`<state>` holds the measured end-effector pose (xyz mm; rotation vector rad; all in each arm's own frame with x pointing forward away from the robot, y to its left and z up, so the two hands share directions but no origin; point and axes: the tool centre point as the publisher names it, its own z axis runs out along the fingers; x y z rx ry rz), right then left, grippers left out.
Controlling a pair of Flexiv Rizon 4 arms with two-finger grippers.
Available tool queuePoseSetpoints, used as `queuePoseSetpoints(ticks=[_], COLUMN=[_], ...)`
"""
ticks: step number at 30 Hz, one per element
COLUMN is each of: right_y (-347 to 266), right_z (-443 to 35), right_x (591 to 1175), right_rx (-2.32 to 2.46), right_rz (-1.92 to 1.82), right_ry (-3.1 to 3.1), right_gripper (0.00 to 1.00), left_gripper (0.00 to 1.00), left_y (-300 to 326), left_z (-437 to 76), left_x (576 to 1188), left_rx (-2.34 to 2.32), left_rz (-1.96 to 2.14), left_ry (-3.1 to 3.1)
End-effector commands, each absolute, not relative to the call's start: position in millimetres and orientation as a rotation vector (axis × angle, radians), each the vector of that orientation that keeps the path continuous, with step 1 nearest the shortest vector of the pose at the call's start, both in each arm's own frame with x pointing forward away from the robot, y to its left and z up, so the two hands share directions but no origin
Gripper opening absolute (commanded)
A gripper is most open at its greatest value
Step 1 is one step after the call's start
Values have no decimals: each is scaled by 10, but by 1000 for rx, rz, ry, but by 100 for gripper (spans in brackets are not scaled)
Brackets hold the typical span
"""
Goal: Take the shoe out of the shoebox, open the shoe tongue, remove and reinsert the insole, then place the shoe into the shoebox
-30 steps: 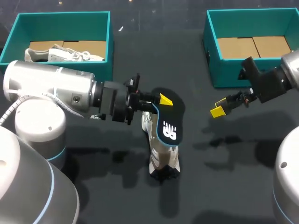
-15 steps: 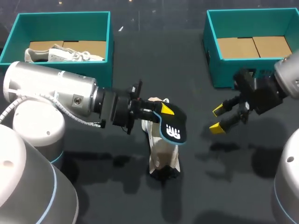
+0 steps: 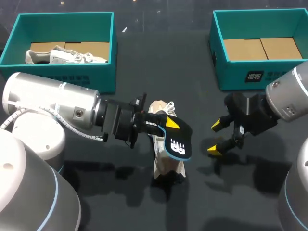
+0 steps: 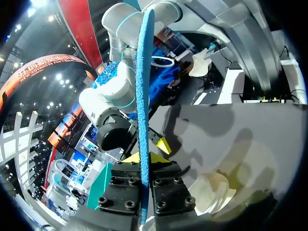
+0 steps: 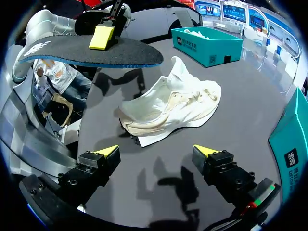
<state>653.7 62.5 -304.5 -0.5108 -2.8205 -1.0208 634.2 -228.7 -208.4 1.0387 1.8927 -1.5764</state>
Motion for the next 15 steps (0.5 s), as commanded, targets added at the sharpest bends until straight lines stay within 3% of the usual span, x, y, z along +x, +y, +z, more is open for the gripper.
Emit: queuePoseSetpoints(ticks=[1,15], right_y=[653,892], right_z=[-3056,-3360], right_x=[6562,6628], right_rx=[-509,-246], right_rz=[-1012,-853], right_ry=[-2820,-3009], right_gripper=[100,100], left_gripper=[0,0], left_y=[-2282,-2344], left_z=[-2083,-2413], left_x=[6329,6289], left_rx=[1037,941], left_rz=[-1574,-1620], left_ry=[1892,1993])
